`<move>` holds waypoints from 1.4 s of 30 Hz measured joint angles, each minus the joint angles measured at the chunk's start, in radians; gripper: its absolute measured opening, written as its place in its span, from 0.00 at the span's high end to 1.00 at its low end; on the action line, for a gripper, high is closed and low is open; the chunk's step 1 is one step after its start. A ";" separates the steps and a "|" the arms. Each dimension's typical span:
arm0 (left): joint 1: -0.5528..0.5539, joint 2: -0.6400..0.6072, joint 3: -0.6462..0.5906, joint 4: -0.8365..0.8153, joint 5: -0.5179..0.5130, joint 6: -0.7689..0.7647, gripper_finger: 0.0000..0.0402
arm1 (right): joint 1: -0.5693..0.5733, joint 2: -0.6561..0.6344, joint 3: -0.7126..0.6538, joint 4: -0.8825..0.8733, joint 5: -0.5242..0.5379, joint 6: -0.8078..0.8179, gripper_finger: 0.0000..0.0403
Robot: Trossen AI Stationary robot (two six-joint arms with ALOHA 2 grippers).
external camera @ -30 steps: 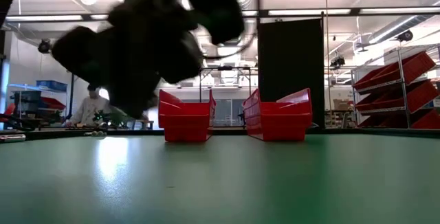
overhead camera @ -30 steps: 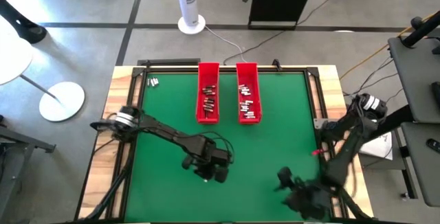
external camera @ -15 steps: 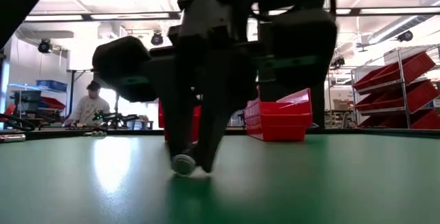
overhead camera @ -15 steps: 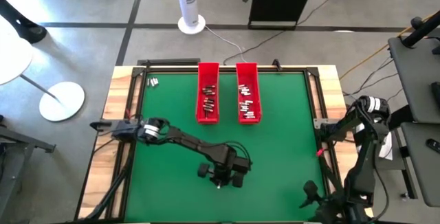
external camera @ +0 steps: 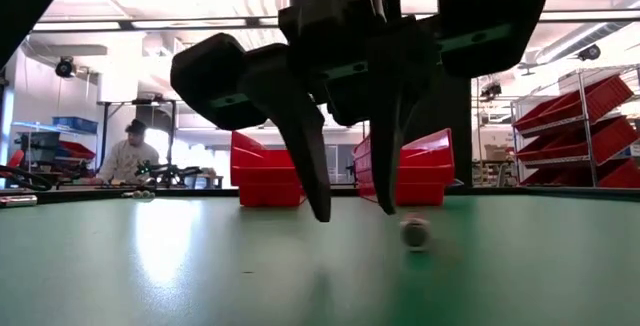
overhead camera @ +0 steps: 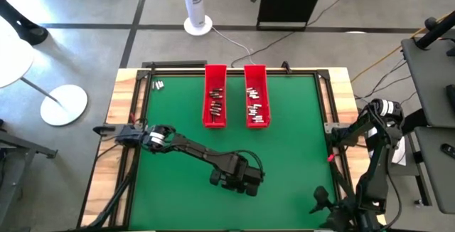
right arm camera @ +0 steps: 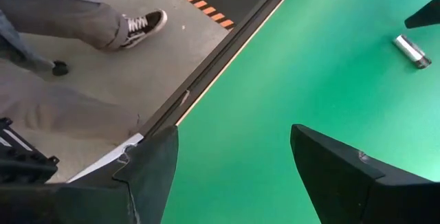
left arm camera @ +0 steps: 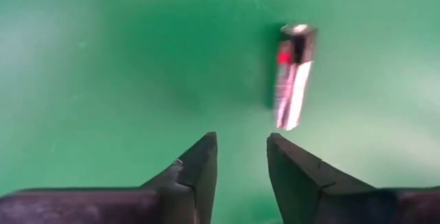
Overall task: Sort batteries
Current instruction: Put the silver battery into the right red bin
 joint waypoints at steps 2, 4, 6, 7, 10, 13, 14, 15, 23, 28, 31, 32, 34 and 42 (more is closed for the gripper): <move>-0.007 0.000 -0.001 0.004 -0.001 0.003 0.70 | 0.000 0.000 0.000 0.000 0.000 -0.005 0.32; -0.017 0.000 0.003 0.003 -0.023 0.024 0.67 | -0.004 0.000 0.000 0.001 0.001 -0.008 0.33; -0.033 0.000 0.017 0.006 -0.097 0.054 0.64 | -0.022 0.000 0.000 0.001 0.001 -0.010 0.33; -0.045 0.000 0.030 0.005 -0.144 0.067 0.63 | -0.033 0.000 -0.001 0.001 -0.005 -0.011 0.33; -0.091 0.000 0.082 0.009 -0.317 0.110 0.59 | -0.083 0.004 -0.003 0.023 -0.049 -0.079 0.32; -0.146 0.000 0.131 0.007 -0.499 0.126 0.58 | -0.143 0.020 -0.003 0.080 -0.103 -0.175 0.31; -0.165 0.000 0.149 0.006 -0.553 0.127 0.58 | -0.161 0.027 -0.003 0.103 -0.127 -0.206 0.31; -0.182 0.000 0.166 0.006 -0.602 0.130 0.58 | -0.176 0.034 -0.003 0.129 -0.147 -0.232 0.31; -0.294 -0.003 0.296 -0.072 -1.016 0.247 0.58 | -0.228 0.034 -0.003 0.208 -0.190 -0.322 0.32; -0.313 -0.031 0.281 -0.086 -1.142 0.327 0.58 | -0.260 0.091 -0.006 0.203 -0.278 -0.332 0.28; -0.311 -0.036 0.280 -0.100 -1.135 0.352 0.58 | -0.296 0.124 -0.006 0.208 -0.276 -0.368 0.25; -0.308 -0.040 0.280 -0.105 -1.118 0.358 0.58 | -0.312 0.133 -0.006 0.206 -0.279 -0.384 0.24; -0.300 -0.048 0.281 -0.108 -1.084 0.371 0.58 | -0.342 0.147 -0.006 0.206 -0.297 -0.422 0.23; -0.226 -0.068 0.282 -0.117 -0.837 0.498 0.58 | -0.457 0.123 -0.008 0.203 -0.357 -0.599 0.21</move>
